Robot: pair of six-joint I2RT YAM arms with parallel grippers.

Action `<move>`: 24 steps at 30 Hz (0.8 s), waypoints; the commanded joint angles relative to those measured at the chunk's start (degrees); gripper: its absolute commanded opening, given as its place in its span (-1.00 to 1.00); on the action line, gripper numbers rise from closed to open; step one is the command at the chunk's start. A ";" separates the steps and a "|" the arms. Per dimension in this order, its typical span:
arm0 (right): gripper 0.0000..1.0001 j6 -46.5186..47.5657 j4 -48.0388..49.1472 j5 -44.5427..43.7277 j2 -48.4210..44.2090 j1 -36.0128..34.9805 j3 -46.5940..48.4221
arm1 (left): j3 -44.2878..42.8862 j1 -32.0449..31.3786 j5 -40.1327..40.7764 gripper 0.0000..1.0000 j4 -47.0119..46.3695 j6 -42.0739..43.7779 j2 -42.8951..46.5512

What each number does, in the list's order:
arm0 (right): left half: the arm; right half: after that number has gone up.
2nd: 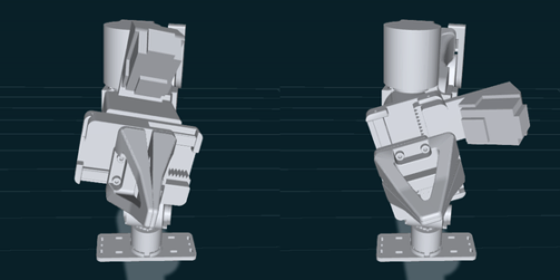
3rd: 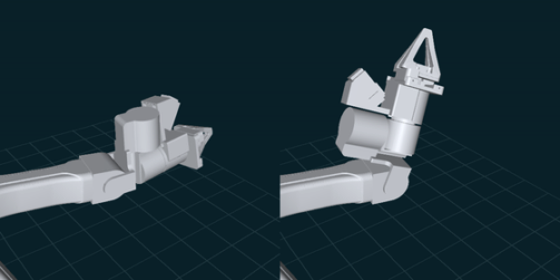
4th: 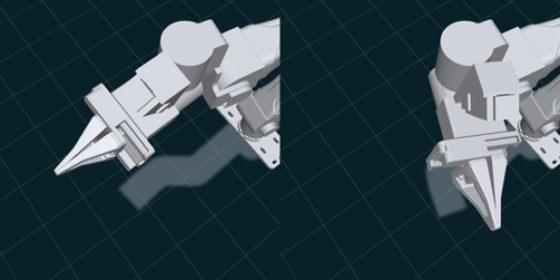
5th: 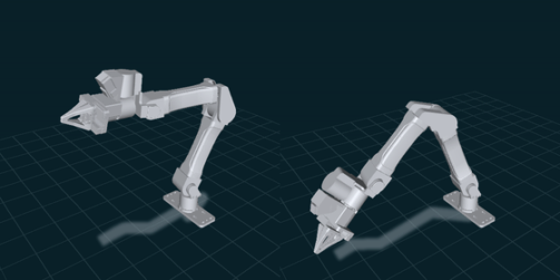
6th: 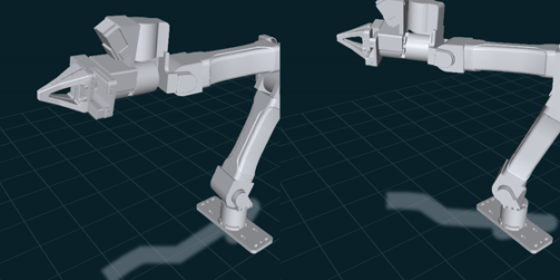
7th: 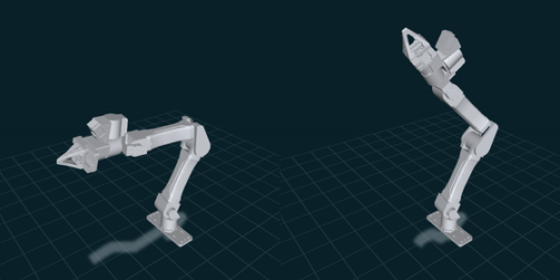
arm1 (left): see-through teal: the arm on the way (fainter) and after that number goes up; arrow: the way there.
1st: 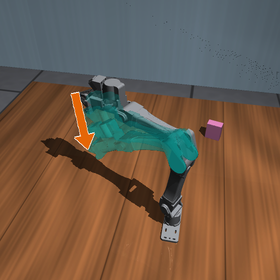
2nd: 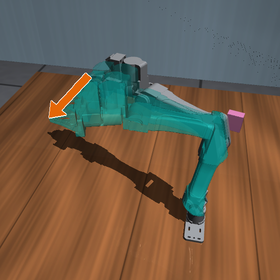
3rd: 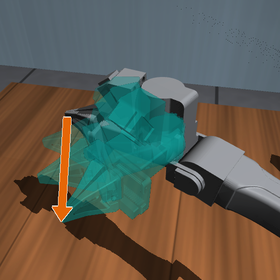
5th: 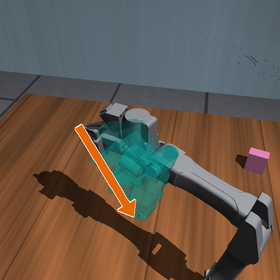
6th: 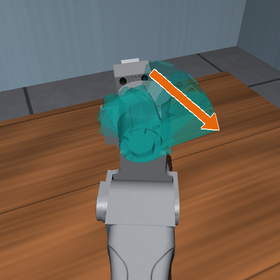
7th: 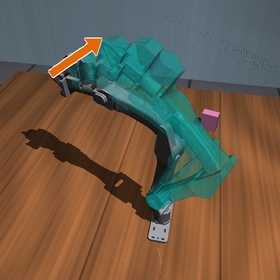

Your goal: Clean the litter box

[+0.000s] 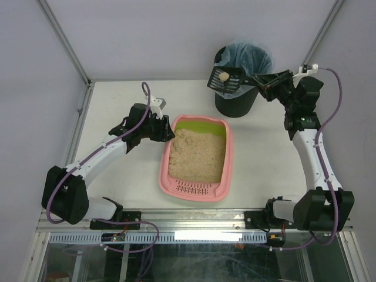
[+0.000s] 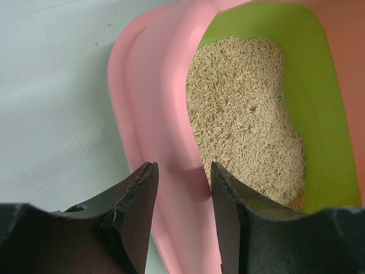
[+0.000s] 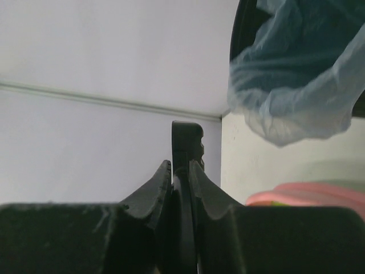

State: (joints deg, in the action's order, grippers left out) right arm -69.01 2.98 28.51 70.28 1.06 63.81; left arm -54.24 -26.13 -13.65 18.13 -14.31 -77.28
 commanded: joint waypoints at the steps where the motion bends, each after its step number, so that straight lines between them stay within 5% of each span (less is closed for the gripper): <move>1: -1.00 -0.29 1.20 -4.94 2.54 3.81 5.58 | -2.36 0.60 -0.94 -0.13 0.08 0.79 0.06; 9: -1.00 3.99 2.50 -16.25 9.13 7.12 11.87 | -2.38 0.55 -3.53 -0.14 0.15 0.83 -0.24; 24: -1.00 50.82 8.23 -17.02 16.82 5.07 22.58 | -2.44 0.51 -6.77 -0.06 0.43 2.24 -0.45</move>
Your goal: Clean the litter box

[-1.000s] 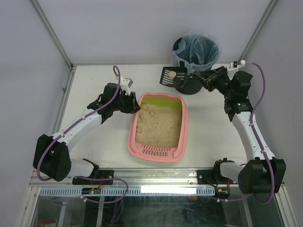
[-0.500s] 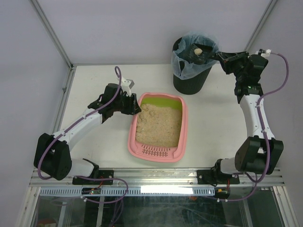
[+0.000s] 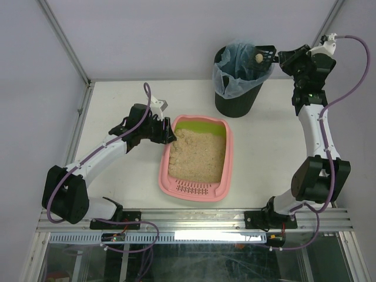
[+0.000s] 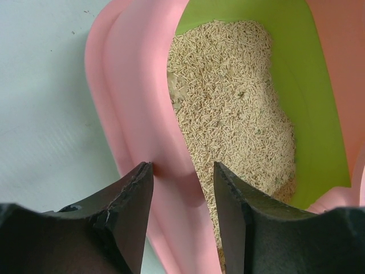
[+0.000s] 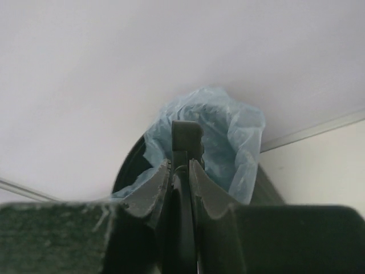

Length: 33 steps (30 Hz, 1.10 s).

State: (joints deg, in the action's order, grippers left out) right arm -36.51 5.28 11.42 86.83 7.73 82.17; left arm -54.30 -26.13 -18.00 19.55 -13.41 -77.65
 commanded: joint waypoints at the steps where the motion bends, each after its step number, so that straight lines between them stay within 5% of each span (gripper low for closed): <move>1: -1.00 21.94 6.02 0.16 0.48 -2.27 4.58 | -2.29 0.54 -2.32 -0.06 -0.92 1.31 -0.17; 7: -1.00 37.81 13.89 -1.60 -1.74 -6.86 0.40 | -2.55 0.53 -2.44 -0.06 -0.50 1.37 -0.91; 14: -1.00 42.15 19.54 -6.68 -5.96 -9.62 -3.10 | -2.89 0.54 -1.58 -0.10 -0.13 1.08 -1.39; 27: -1.00 10.83 11.84 5.61 -25.15 -13.43 -15.12 | -2.95 0.49 0.43 -0.15 -0.04 0.76 -1.17; 33: -1.00 5.74 0.37 7.54 -29.60 -19.48 -20.25 | -3.15 0.48 0.07 -0.16 0.13 0.66 -1.85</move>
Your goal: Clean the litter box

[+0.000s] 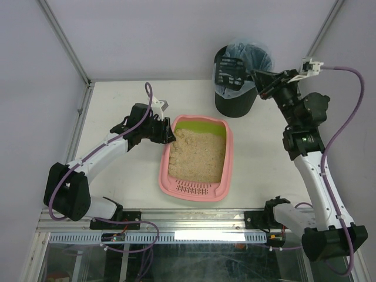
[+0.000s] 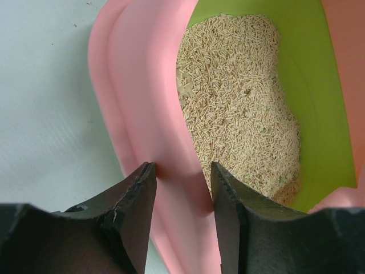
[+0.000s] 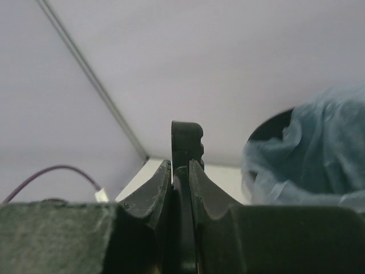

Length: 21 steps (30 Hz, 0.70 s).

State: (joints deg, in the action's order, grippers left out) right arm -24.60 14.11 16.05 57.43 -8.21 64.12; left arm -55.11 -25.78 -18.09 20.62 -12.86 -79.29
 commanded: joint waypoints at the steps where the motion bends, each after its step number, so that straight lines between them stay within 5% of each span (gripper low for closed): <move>1: -1.00 -6.24 -10.62 2.43 -0.35 -5.03 -2.76 | -2.43 0.19 0.28 -0.16 -0.89 0.21 -0.18; 13: -1.00 -4.43 -35.10 -17.38 9.52 -23.56 -0.47 | -2.70 0.20 0.28 -0.15 -0.51 0.43 -0.80; 21: -1.00 -5.46 -44.49 -31.88 20.65 -28.05 8.06 | -2.63 0.16 0.52 -0.15 -0.43 0.56 -0.77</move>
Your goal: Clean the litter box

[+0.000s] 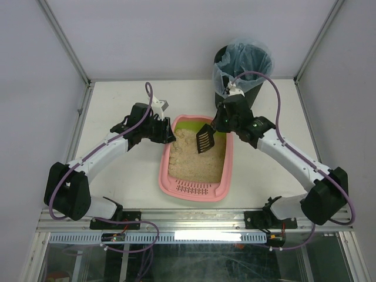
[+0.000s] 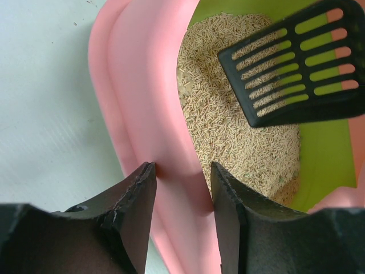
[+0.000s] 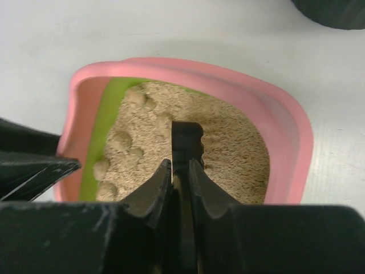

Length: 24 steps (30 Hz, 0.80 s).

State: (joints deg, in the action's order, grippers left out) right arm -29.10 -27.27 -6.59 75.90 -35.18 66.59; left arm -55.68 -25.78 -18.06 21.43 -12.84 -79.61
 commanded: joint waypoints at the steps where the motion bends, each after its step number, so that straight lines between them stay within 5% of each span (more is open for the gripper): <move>1: -1.00 -0.96 -3.74 -10.35 3.28 -1.43 6.24 | -2.14 0.19 0.49 -0.15 -1.22 0.56 -0.45; 11: -1.00 -0.24 -2.47 -13.44 10.96 -2.15 9.18 | -2.15 0.19 0.57 -0.15 -1.13 0.70 -0.52; 24: -1.00 -6.77 7.89 5.41 18.52 -2.13 3.18 | -2.12 0.13 0.19 -0.17 -1.13 0.59 -1.11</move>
State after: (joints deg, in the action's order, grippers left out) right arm -31.70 -24.91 -11.88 93.14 -36.88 74.04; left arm -55.79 -25.78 -18.11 21.47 -12.86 -79.83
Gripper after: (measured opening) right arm 0.173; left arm 0.422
